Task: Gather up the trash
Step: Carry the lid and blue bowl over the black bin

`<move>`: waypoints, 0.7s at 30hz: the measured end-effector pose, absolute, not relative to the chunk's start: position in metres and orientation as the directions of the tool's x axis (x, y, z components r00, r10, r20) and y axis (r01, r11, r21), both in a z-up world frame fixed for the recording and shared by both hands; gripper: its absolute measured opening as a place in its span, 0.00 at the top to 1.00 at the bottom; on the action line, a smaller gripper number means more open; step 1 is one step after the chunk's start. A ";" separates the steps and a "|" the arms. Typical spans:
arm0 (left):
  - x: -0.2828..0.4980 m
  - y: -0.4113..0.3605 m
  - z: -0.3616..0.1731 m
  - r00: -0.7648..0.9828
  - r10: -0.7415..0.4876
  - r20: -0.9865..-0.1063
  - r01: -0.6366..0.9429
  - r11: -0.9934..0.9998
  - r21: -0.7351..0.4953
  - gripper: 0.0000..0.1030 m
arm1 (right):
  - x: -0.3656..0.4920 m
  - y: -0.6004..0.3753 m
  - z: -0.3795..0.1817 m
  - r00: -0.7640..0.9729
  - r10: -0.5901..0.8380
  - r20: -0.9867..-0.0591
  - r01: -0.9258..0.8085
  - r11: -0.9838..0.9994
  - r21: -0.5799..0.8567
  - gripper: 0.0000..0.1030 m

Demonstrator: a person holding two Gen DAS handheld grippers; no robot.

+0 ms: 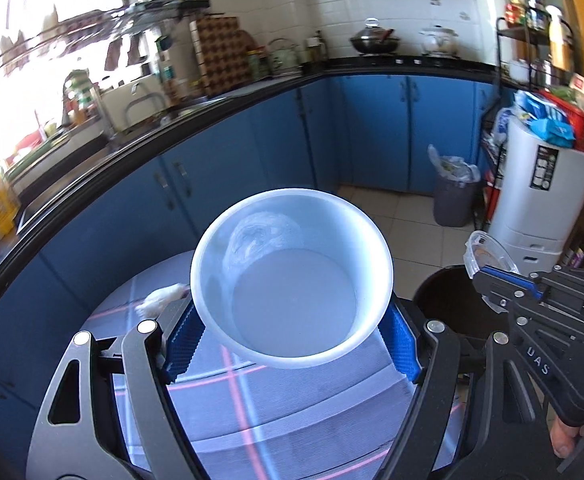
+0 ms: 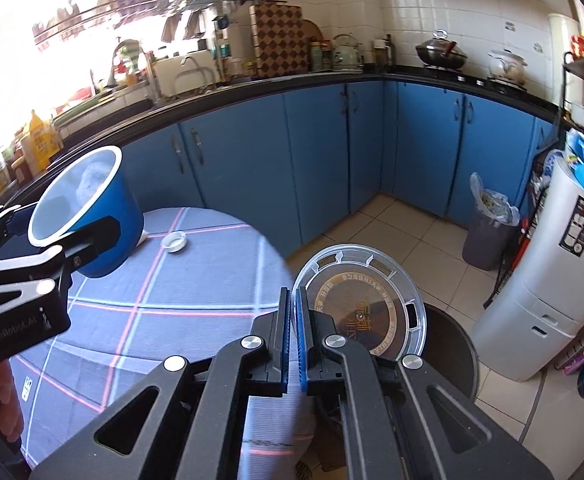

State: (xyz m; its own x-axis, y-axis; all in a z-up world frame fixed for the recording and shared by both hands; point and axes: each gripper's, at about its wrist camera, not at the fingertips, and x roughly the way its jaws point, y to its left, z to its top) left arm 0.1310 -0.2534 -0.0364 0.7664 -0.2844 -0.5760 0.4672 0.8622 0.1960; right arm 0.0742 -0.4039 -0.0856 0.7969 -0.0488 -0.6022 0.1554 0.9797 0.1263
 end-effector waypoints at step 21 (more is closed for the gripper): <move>0.141 -0.355 -0.058 0.714 -0.322 -0.622 0.560 0.795 0.231 0.26 | 0.091 -0.486 -0.118 0.762 -0.065 -0.645 0.234 0.955 0.180 0.96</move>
